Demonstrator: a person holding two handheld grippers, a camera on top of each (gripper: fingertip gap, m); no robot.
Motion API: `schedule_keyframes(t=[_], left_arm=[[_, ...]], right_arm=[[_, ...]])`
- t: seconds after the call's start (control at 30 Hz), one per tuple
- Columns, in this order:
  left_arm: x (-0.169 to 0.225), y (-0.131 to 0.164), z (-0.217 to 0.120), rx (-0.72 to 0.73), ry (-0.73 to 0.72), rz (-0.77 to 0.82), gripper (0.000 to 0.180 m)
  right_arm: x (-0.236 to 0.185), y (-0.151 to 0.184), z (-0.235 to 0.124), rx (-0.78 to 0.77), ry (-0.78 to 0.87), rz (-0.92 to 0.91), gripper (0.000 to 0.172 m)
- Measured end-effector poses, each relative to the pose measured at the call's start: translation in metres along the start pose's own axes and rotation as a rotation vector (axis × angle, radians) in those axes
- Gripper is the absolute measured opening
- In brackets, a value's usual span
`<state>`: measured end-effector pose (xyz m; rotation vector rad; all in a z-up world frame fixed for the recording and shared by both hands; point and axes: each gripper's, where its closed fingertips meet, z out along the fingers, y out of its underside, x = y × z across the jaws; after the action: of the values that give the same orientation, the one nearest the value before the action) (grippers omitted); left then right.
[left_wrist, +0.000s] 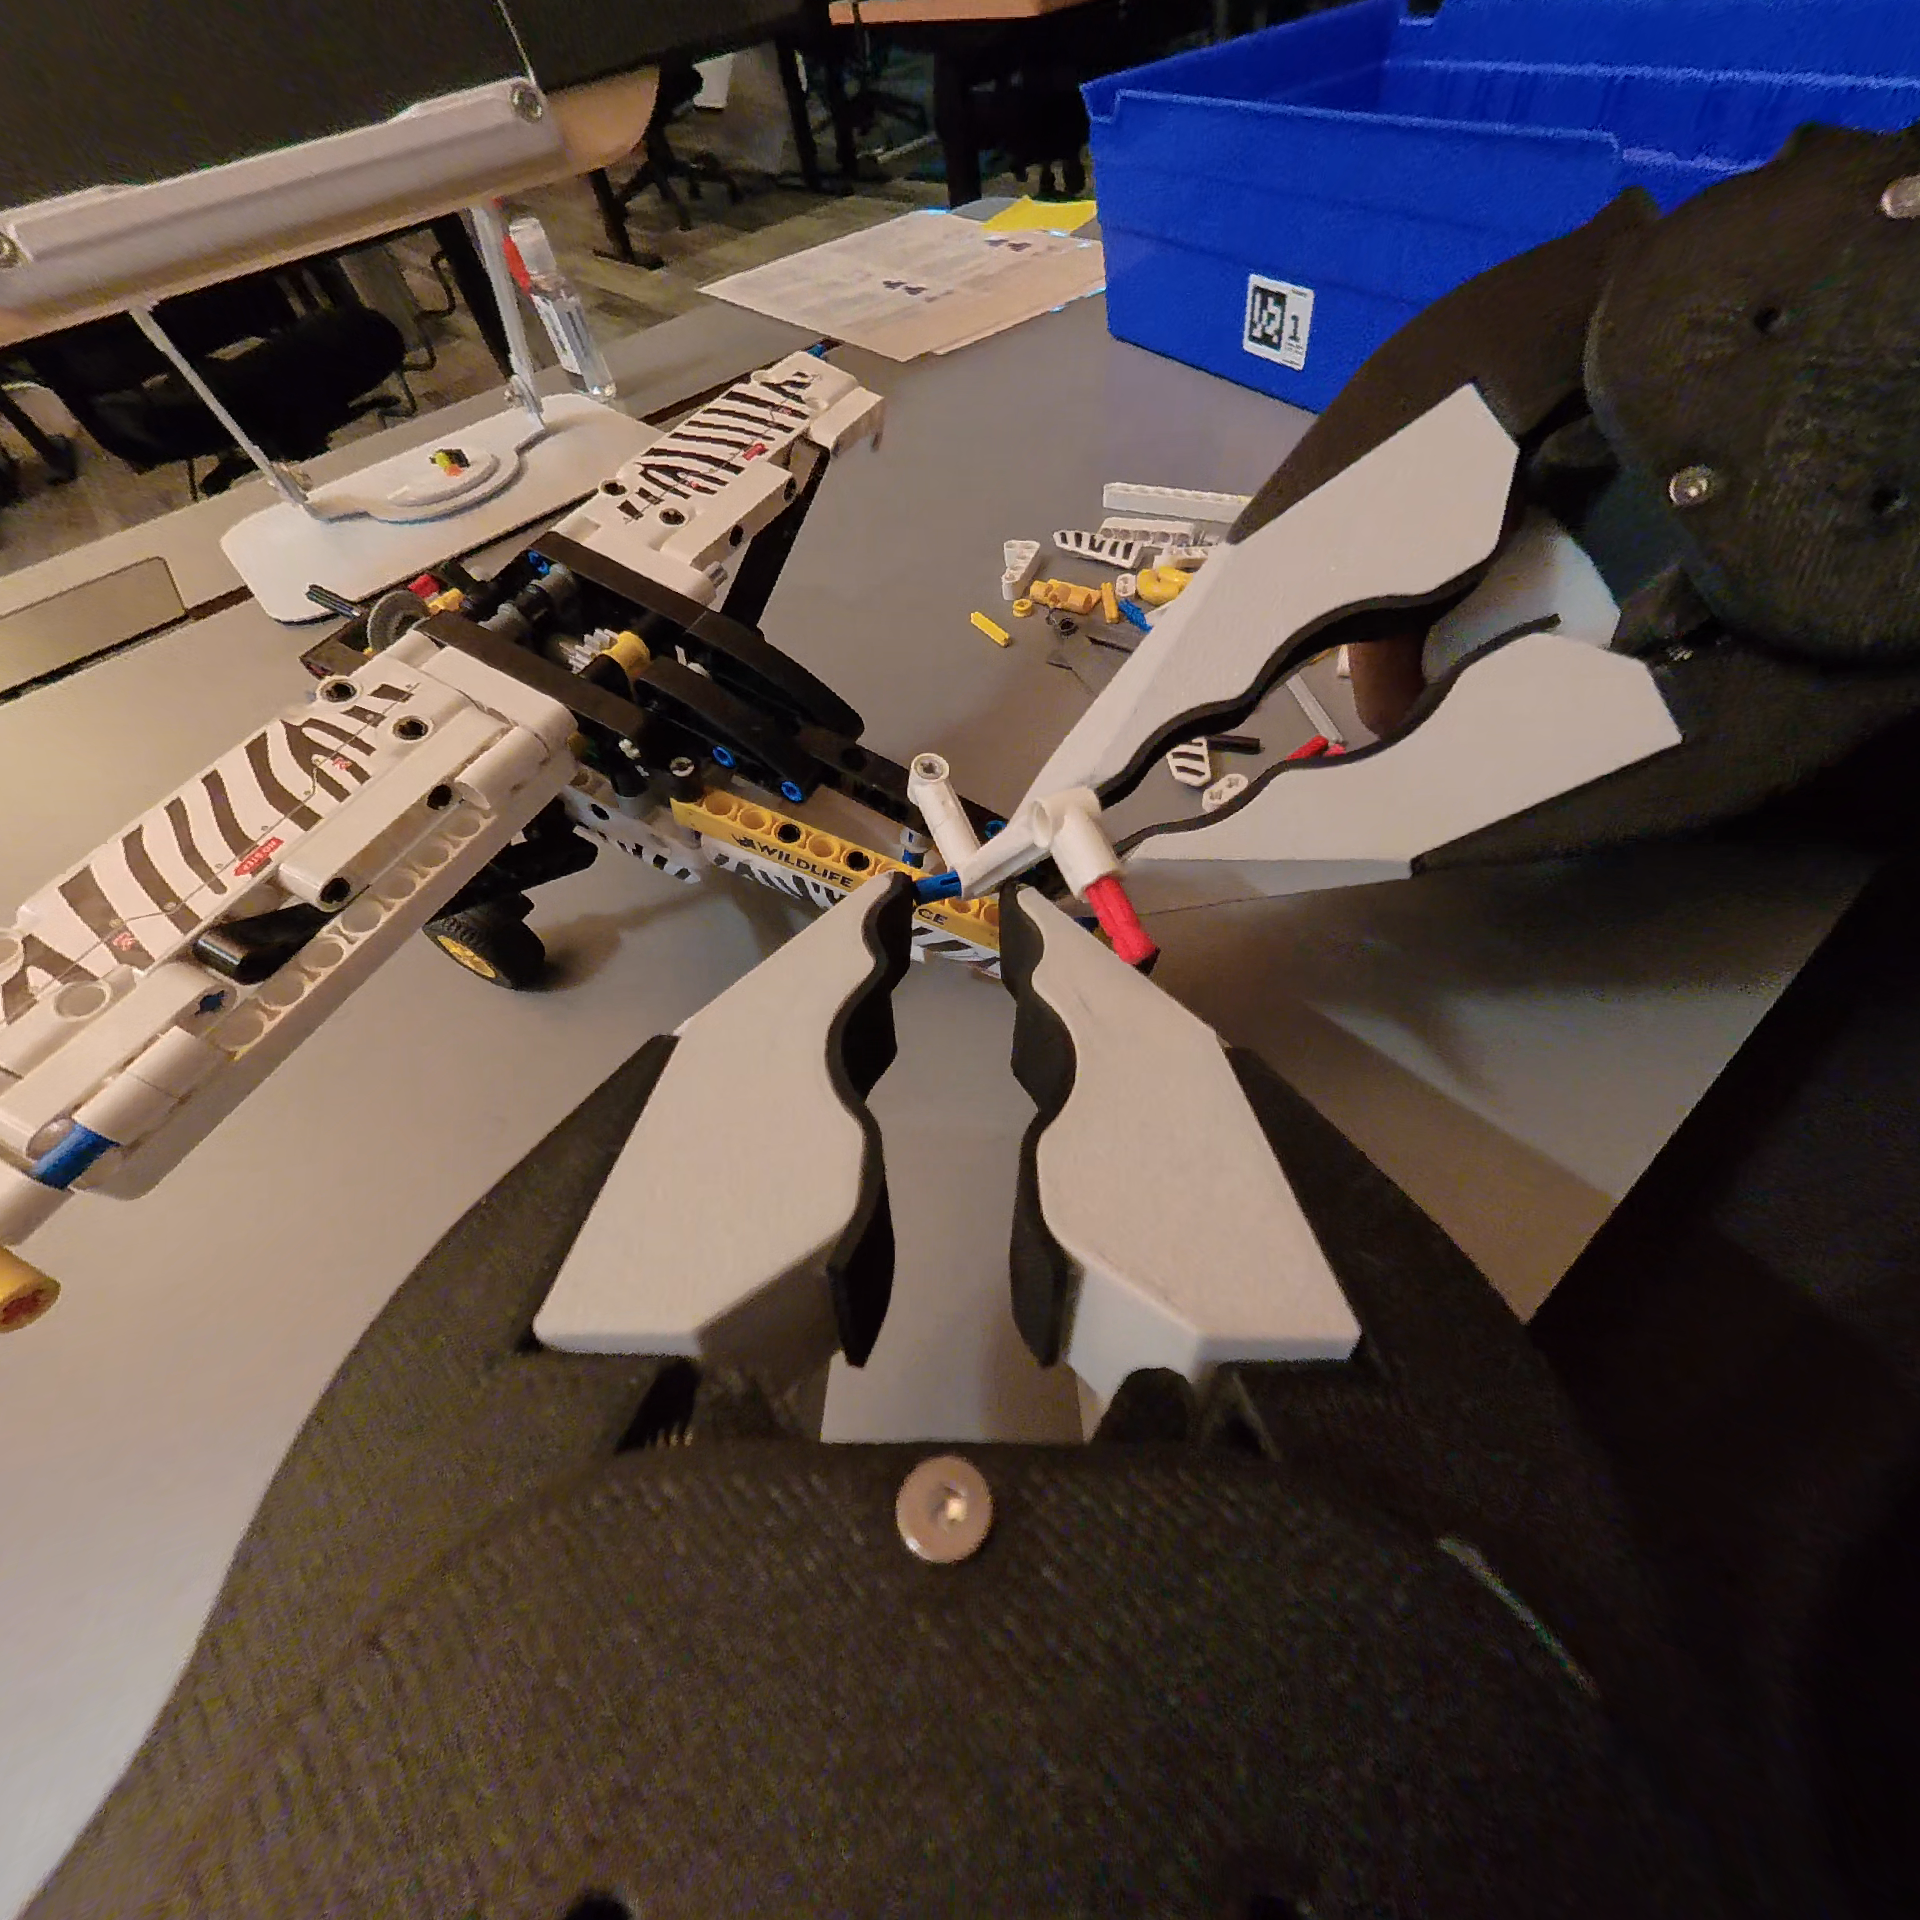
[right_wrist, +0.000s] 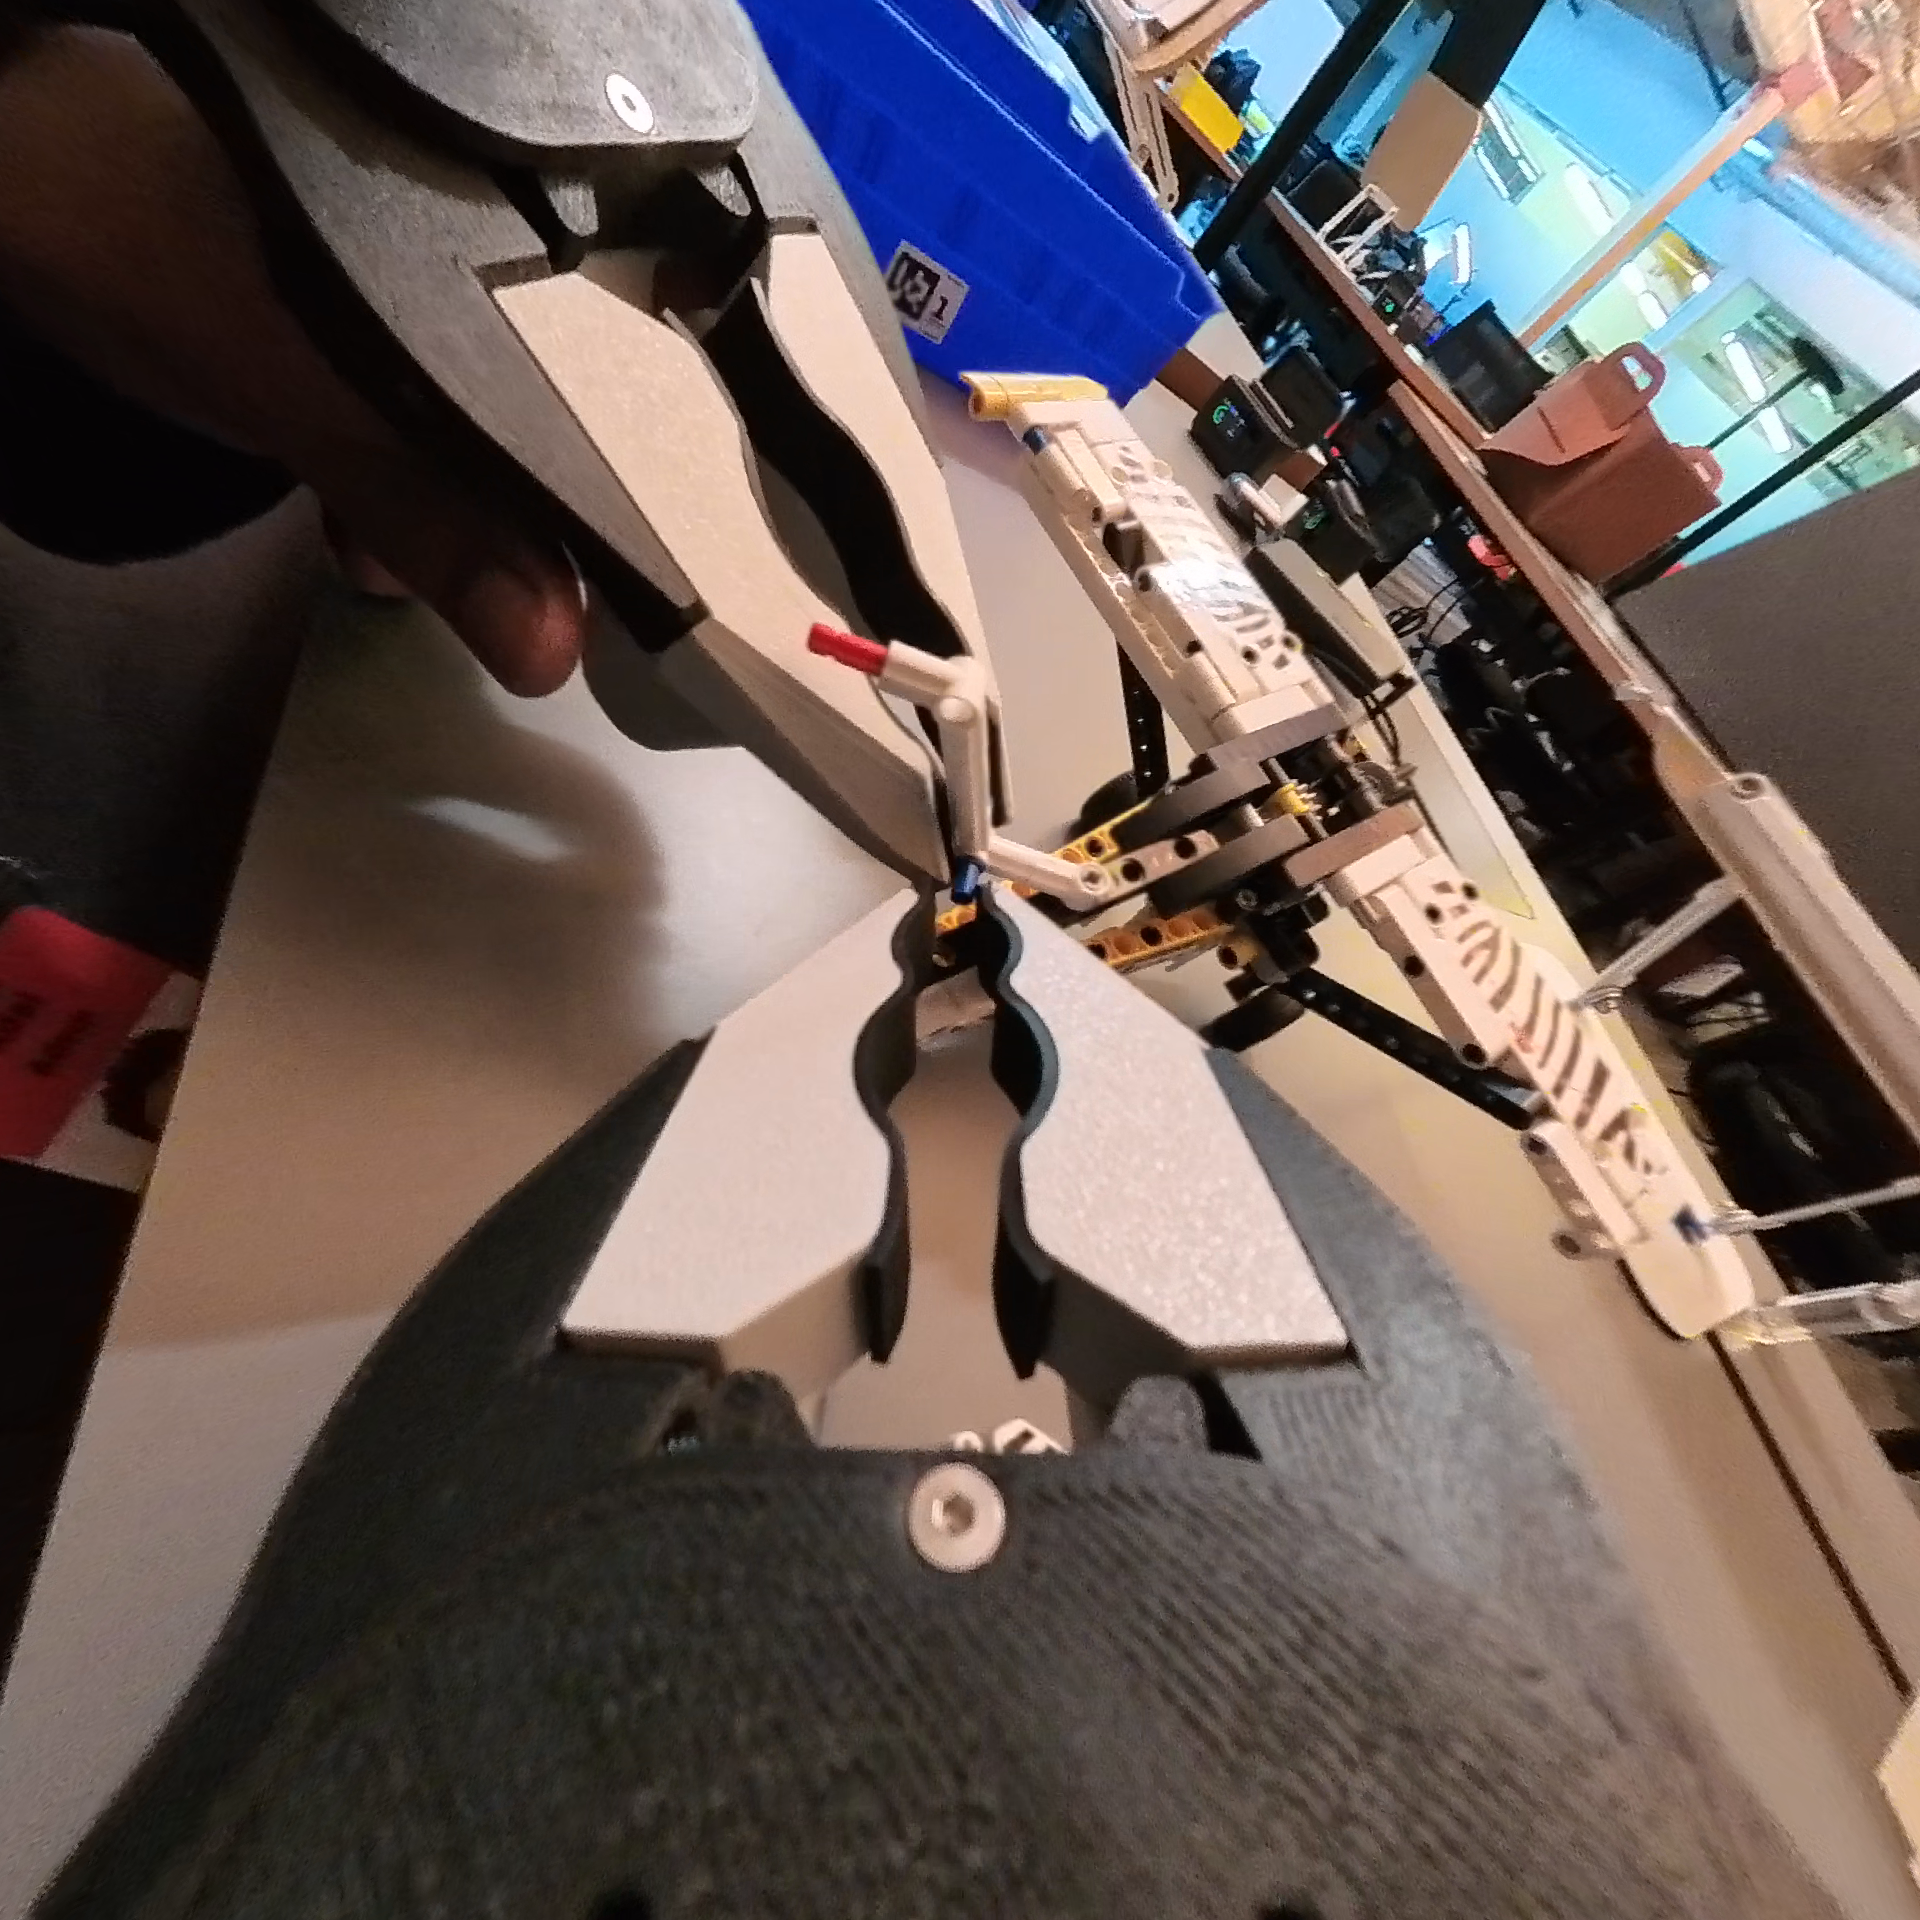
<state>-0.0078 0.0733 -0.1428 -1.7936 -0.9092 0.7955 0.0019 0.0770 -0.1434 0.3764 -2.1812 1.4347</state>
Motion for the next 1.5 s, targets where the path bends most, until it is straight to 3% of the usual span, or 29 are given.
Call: schedule_keyframes(t=[0.23,0.37,0.5,1.07,1.4,1.5], left_arm=[[0.004,0.002,-0.006,0.008,0.057,-0.026,0.016],[0.009,-0.007,-0.015,0.078,0.146,-0.170,0.018],[0.002,-0.006,-0.011,0.073,0.120,-0.266,0.028],[-0.002,-0.008,-0.007,0.197,0.150,-0.653,0.021],[-0.009,-0.012,-0.013,0.262,0.061,-0.652,0.022],[-0.006,-0.017,-0.016,0.287,0.068,-0.619,0.030]], right_arm=[[0.001,0.000,0.000,0.001,0.011,-0.008,0.002],[0.002,0.000,0.001,0.001,0.017,-0.010,0.002],[0.002,0.000,0.002,0.002,0.015,0.006,0.002],[0.007,-0.007,0.011,-0.002,0.050,0.124,0.002],[0.007,-0.014,0.014,0.029,0.037,0.194,0.002],[0.005,-0.016,0.014,0.037,0.029,0.191,0.002]])
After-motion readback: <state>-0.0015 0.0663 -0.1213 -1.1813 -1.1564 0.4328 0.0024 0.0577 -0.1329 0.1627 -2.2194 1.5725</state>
